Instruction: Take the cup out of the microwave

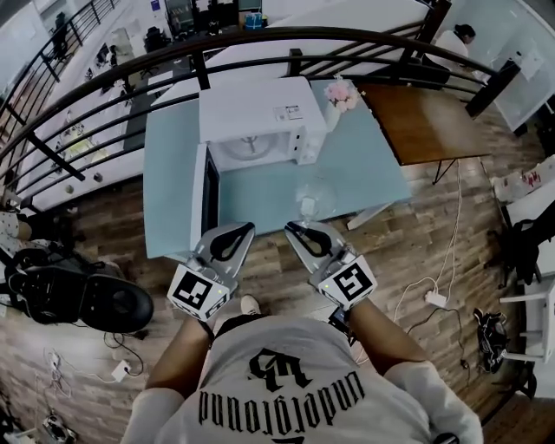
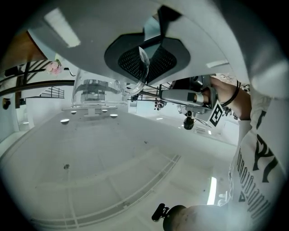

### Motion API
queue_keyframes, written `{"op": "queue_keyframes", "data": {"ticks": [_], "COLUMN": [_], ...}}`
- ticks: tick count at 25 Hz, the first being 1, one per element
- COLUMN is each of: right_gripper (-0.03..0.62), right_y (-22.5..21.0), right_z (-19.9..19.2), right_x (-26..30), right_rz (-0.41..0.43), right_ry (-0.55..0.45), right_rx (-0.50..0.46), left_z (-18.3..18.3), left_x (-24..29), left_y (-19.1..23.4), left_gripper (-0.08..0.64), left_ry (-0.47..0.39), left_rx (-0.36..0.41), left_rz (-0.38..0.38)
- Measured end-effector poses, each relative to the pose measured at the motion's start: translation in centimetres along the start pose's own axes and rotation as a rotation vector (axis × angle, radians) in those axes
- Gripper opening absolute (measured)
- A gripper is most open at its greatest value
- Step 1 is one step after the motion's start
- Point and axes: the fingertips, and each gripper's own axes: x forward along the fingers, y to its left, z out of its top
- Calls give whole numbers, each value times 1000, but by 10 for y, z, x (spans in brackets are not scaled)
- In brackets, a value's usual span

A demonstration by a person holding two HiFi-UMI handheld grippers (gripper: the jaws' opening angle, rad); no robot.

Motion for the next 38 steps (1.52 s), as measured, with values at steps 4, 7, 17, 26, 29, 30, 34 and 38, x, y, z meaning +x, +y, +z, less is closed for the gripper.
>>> {"op": "queue_keyframes", "data": {"ticks": [4, 7, 17, 26, 29, 30, 34, 38], "right_gripper": [23, 23, 23, 23, 23, 23, 23, 23], "right_y": [-2, 2, 22, 47, 53, 55, 61, 67], "right_z": [0, -3, -20, -15, -14, -14, -15, -17], "right_x": [-34, -63, -153, -196, -200, -201, -204, -206], "right_rz": [35, 51, 101, 130, 136, 137, 136, 137], "right_ry": [-35, -33, -13, -28, -25, -25, -27, -25], "right_rx": [-14, -4, 5, 28, 28, 27, 31, 33], "left_z": [0, 2, -3, -4, -1, -1, -2, -3], "left_x": [11, 11, 2, -21, -28, -30, -38, -45], "left_y": [-42, -69, -152, -198, -205, -206, -211, -214], "left_gripper": [49, 49, 49, 49, 49, 49, 49, 49], "left_ry": [5, 6, 8, 16, 19, 20, 30, 30], "left_rx": [19, 15, 0, -8, 1, 3, 0, 4], "left_rz": [12, 37, 105, 140, 151, 153, 160, 169]}}
